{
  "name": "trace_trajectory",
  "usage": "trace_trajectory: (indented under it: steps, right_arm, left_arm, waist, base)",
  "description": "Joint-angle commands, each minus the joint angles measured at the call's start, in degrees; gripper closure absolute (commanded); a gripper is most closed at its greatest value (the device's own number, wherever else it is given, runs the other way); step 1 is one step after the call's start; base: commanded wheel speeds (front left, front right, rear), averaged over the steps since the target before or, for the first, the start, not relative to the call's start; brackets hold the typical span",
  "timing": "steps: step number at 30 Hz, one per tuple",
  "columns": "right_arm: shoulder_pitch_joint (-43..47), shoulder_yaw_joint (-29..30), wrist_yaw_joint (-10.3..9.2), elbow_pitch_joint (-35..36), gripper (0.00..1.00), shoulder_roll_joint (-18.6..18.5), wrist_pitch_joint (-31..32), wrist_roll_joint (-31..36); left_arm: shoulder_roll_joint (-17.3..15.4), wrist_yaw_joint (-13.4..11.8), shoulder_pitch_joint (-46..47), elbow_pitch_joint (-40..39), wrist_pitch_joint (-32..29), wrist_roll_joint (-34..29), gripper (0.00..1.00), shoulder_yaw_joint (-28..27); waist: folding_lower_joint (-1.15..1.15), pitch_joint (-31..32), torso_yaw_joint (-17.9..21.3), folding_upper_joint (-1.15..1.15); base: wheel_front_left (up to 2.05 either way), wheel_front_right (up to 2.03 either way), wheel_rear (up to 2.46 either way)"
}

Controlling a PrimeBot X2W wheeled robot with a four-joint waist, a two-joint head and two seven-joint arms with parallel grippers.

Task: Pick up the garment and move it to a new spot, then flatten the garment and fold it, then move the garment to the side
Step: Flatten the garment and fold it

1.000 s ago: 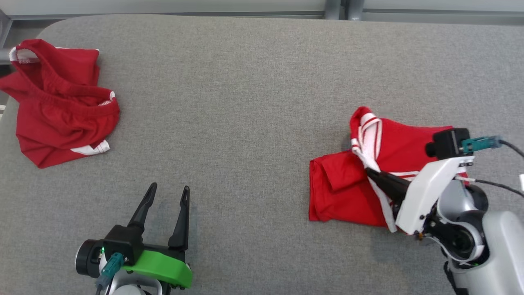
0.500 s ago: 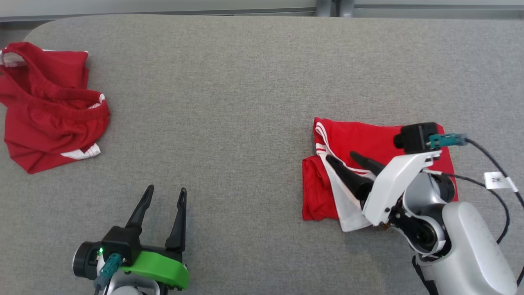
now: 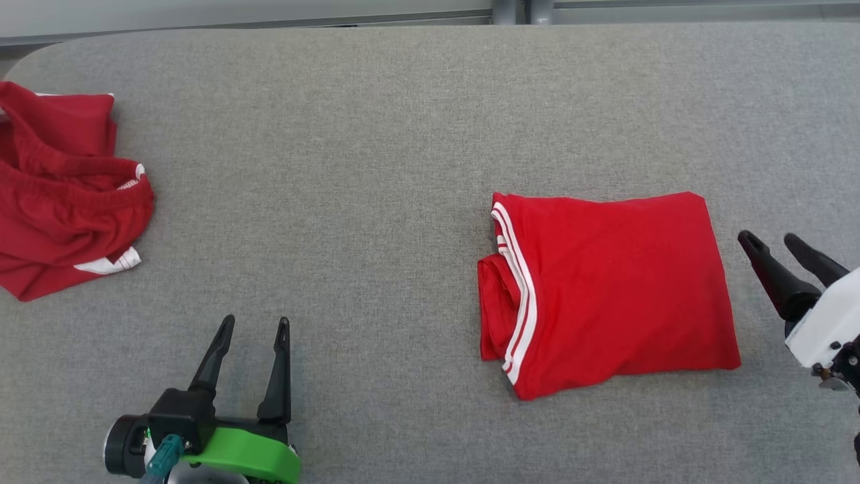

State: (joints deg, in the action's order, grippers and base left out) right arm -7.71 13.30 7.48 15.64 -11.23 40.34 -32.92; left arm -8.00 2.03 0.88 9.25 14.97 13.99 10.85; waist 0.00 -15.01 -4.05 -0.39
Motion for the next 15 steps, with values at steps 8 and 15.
trace_trajectory:
  steps: [8,15]
  right_arm:
    - [-2.3,-4.4,0.03,-13.1,0.00,-5.5,0.2,0.8]
    - [-6.7,-8.2,0.02,-22.5,0.00,-6.1,0.2,-1.2]
  left_arm:
    - [0.5,1.0,2.3,-0.2,0.3,-0.6,0.00,0.2]
    - [1.2,1.5,3.6,0.2,0.3,-1.0,0.00,0.5]
  waist:
    - [0.00,-1.7,-0.5,0.39]
    - [0.00,-1.8,-2.0,0.39]
  base:
    - [0.00,0.00,0.00]
    - [0.00,0.00,0.00]
